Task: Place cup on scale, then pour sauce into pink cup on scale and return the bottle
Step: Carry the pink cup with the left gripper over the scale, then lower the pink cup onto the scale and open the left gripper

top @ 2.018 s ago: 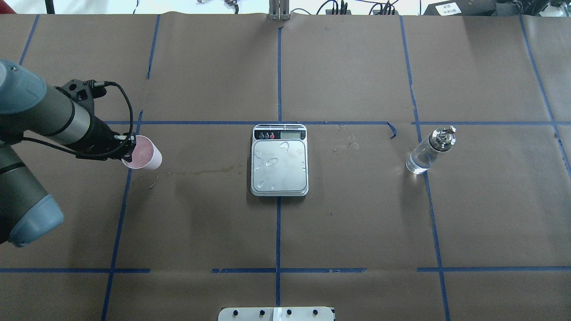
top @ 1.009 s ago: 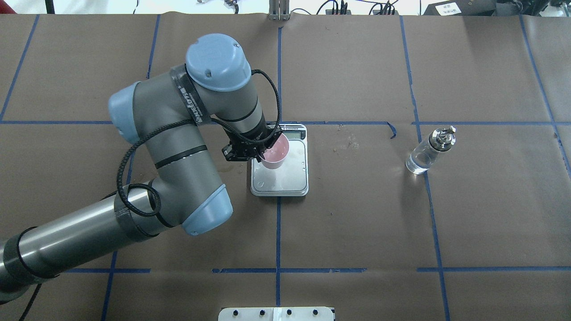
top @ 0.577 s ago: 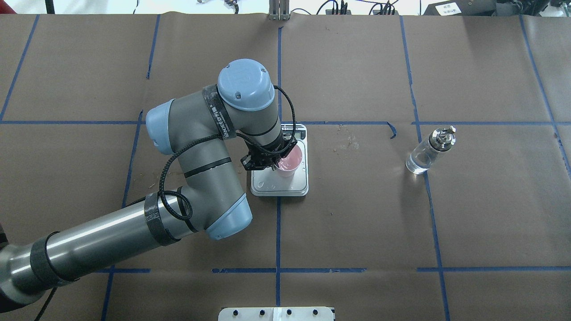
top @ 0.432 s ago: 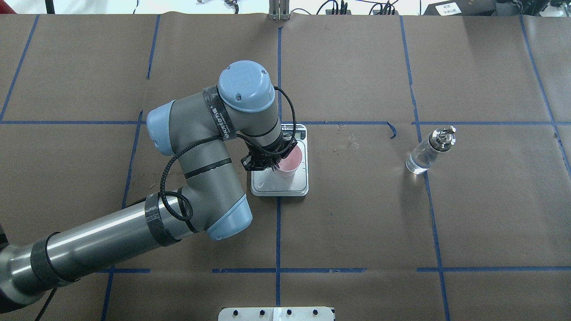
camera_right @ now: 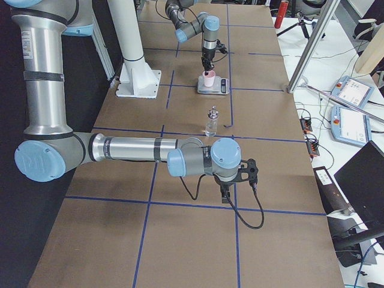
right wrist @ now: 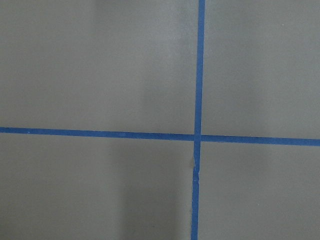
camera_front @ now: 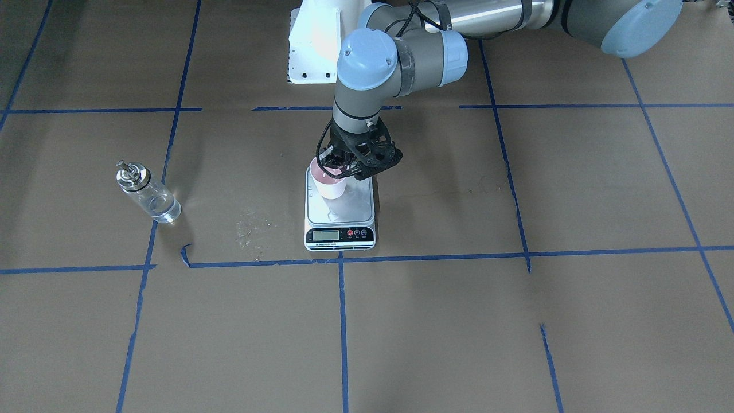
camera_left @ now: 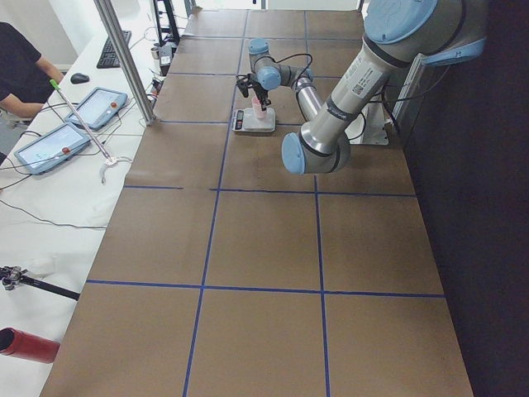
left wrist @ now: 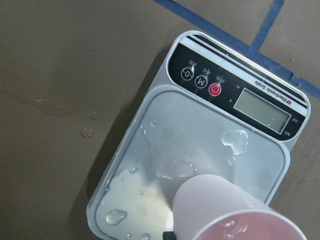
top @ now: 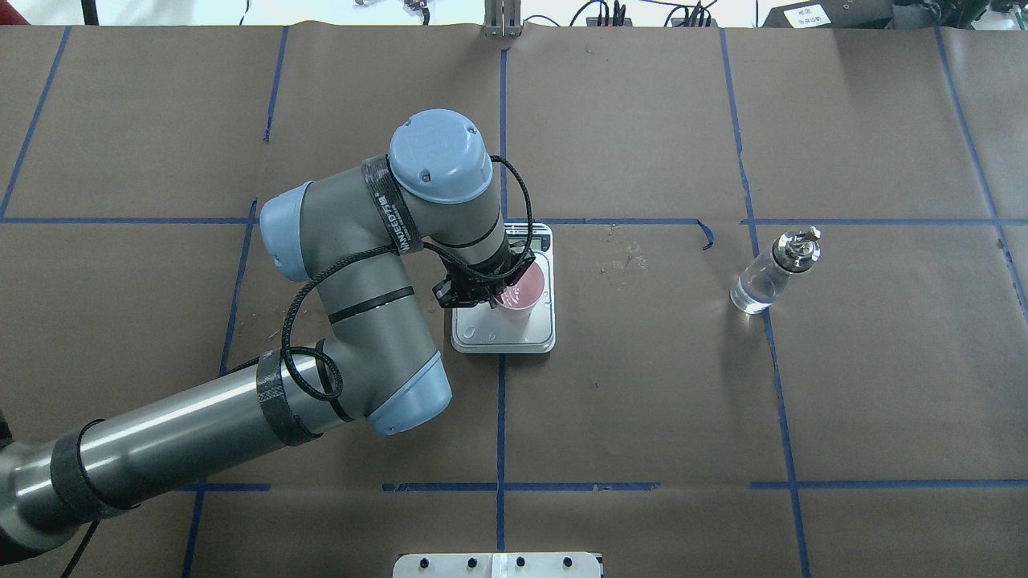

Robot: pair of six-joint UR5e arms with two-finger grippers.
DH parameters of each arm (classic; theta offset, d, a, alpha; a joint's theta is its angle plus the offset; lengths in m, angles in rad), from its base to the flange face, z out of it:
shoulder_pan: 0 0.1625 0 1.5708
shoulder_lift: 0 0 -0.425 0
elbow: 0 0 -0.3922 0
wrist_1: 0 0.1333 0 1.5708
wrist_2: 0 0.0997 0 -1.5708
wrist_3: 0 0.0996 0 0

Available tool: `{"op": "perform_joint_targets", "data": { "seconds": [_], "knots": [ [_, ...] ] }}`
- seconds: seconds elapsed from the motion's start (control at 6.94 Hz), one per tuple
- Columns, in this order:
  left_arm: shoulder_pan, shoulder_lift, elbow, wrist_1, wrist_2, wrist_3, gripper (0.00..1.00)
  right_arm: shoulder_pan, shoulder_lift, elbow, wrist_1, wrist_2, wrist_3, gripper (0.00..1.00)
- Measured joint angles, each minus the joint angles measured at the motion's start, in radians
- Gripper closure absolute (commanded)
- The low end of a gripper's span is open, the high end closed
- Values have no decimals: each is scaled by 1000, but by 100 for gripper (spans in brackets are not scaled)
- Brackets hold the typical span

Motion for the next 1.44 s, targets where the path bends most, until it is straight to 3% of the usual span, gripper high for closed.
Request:
{"op": "perform_joint_targets", "data": {
  "seconds": [0.58,0.72,0.86,1.01,1.44],
  "knots": [
    [-11,12,-3,3,0,25,100,0,3,-4,0,0,-1,0],
    [-13,12,-2,2,-1,27,49,0,3,-5,0,0,-1,0],
    [-16,13,-2,0,-3,28,29,0,2,-6,0,0,-1,0],
    [-20,13,-1,-2,-3,28,0,0,3,-7,0,0,-2,0],
    [-51,17,-49,8,-9,30,0,0,38,-8,-9,-1,0,0]
  ]
}}
